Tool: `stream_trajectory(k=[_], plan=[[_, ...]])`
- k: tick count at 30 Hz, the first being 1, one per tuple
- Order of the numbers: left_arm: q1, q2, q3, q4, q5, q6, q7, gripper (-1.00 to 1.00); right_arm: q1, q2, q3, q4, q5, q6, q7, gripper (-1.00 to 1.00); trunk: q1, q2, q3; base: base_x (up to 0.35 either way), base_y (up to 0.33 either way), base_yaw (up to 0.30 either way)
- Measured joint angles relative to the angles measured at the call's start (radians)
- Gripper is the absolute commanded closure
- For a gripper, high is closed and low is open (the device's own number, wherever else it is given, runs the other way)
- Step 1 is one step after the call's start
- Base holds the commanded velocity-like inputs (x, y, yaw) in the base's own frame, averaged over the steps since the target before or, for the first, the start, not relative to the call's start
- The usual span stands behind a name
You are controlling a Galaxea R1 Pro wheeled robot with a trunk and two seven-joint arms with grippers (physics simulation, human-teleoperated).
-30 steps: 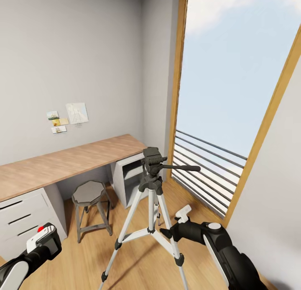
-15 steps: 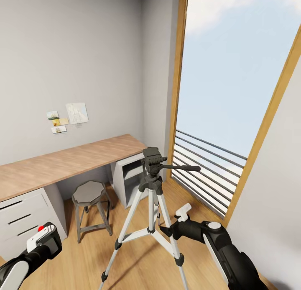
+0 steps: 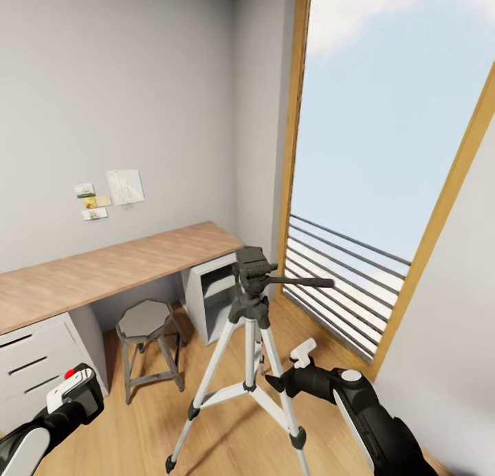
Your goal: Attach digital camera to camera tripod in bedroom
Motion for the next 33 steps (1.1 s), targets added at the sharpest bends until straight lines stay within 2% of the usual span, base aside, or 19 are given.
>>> stream_trajectory(k=[20,33], plan=[[0.0,0.0,-0.006,0.002,-0.001,-0.001,0.003,1.0,0.0,0.001,0.003,0.033,0.002,-0.016,-0.004,-1.0,0.0,0.0,0.0,0.021,0.004,0.0],[0.0,0.0,-0.006,0.002,0.0,-0.001,0.002,1.0,0.0,0.003,0.005,0.048,0.066,-0.019,-0.004,-1.0,0.0,0.0,0.0,0.0,0.0,0.0]])
